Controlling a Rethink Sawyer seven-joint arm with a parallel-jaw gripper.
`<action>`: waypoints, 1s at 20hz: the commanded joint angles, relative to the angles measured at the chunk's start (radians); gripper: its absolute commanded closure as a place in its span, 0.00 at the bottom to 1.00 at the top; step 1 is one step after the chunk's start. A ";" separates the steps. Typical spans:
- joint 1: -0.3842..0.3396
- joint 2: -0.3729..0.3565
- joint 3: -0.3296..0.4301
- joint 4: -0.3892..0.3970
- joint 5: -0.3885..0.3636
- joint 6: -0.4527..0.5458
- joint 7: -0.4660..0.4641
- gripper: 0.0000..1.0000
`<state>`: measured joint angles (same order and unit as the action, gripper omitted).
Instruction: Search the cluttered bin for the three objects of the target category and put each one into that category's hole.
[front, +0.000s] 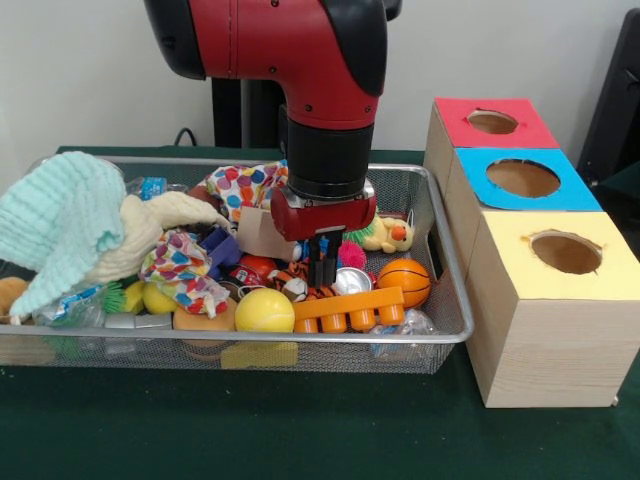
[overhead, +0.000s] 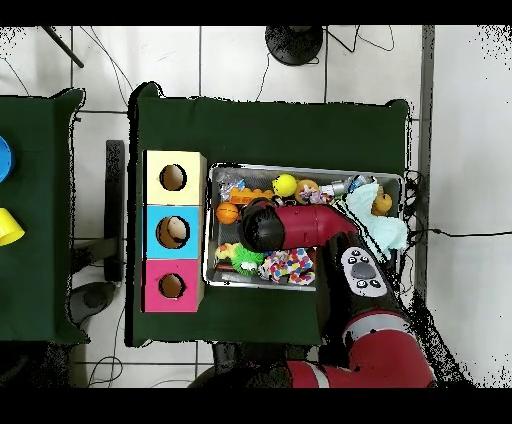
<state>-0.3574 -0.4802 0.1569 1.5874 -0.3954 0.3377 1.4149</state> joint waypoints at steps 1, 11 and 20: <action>-0.003 0.044 0.004 -0.019 0.007 -0.043 0.149 1.00; 0.002 -0.059 0.010 0.026 0.047 0.082 0.135 1.00; 0.003 -0.124 0.010 0.054 0.071 0.149 0.118 1.00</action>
<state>-0.3574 -0.5616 0.1552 1.5893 -0.3667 0.3599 1.4149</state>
